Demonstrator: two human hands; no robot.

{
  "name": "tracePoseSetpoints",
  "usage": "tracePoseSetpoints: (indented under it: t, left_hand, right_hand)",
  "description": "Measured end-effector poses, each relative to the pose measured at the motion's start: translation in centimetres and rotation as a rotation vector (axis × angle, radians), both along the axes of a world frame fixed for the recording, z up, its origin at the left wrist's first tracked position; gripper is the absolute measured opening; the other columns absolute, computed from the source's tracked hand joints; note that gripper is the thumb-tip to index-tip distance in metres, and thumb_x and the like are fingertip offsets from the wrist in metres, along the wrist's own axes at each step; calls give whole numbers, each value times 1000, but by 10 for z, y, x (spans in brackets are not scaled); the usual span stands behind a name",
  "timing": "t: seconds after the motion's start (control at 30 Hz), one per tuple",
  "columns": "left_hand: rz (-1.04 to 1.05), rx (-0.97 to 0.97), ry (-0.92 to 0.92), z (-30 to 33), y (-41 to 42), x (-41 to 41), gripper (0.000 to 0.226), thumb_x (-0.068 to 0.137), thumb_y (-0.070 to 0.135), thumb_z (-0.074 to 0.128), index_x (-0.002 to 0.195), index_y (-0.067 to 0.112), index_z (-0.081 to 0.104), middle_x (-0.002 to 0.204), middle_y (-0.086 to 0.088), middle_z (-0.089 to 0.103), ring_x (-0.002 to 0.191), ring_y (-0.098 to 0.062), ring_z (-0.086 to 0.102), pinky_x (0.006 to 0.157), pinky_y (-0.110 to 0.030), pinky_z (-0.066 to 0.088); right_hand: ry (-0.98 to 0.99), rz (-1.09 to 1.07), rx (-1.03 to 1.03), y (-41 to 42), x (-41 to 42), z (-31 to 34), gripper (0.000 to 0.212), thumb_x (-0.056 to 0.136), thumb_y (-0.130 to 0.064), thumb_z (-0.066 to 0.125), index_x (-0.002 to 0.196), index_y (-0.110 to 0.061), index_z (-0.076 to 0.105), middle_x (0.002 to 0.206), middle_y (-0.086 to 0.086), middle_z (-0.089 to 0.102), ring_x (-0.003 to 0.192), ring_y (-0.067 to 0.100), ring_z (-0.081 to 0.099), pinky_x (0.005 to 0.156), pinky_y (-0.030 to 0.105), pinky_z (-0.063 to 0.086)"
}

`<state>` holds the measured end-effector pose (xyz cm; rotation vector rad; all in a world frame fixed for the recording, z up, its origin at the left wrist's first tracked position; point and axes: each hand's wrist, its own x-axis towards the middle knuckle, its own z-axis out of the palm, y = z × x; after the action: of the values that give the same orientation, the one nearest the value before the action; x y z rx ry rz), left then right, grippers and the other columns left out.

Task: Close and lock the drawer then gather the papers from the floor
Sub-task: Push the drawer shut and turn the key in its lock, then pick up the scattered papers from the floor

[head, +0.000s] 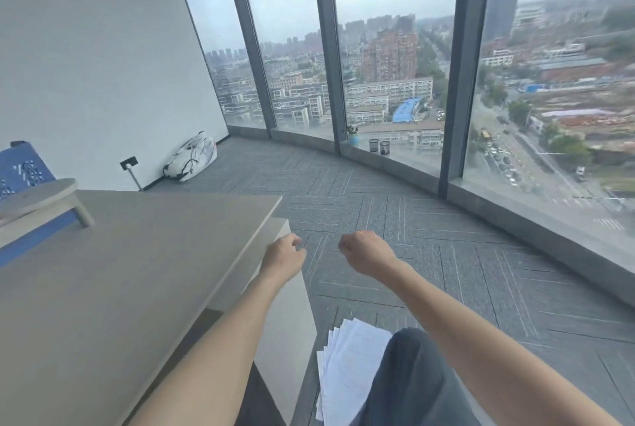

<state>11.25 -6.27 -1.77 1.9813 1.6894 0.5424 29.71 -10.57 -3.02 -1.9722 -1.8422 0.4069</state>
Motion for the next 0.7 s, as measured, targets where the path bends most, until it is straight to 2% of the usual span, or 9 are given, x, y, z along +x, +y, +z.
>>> tracePoseSetpoints:
  t: [0.1, 0.2, 0.37, 0.5, 0.7]
  left_hand:
    - [-32, -12, -3, 3, 4, 11, 36, 92, 18, 52, 127, 11, 62, 132, -6, 65, 123, -25, 58, 94, -27, 42]
    - [-56, -13, 1, 2, 12, 22, 34, 92, 19, 53, 123, 11, 63, 128, -7, 66, 118, -26, 60, 92, -28, 44]
    - [-114, -47, 11, -10, 23, 49, 31, 93, 21, 53, 120, 12, 62, 125, -8, 66, 114, -28, 61, 91, -32, 47]
    - [-148, -82, 24, -31, 35, 74, 35, 93, 22, 53, 126, 11, 60, 130, -8, 65, 118, -28, 60, 96, -33, 47]
    - [-170, -158, 45, -74, 51, 103, 41, 92, 21, 54, 132, 9, 58, 134, -11, 63, 121, -29, 59, 98, -34, 46]
  right_hand:
    - [-8, -37, 10, -13, 18, 13, 27, 98, -11, 47, 105, -11, 73, 107, 7, 74, 98, 28, 69, 84, 41, 58]
    - [-21, -65, 17, -24, 32, 24, 27, 100, -15, 48, 108, -14, 74, 109, 3, 75, 100, 25, 68, 88, 41, 57]
    - [-29, -113, 27, -36, 56, 29, 27, 100, -17, 48, 102, -10, 73, 104, 7, 74, 95, 27, 68, 81, 39, 57]
    - [-10, -146, 7, -35, 74, 19, 27, 99, -14, 47, 101, -7, 73, 101, 10, 74, 93, 28, 68, 79, 38, 55]
    - [86, -151, -60, -20, 97, -19, 29, 100, -19, 50, 111, -8, 74, 108, 10, 76, 100, 29, 68, 87, 40, 56]
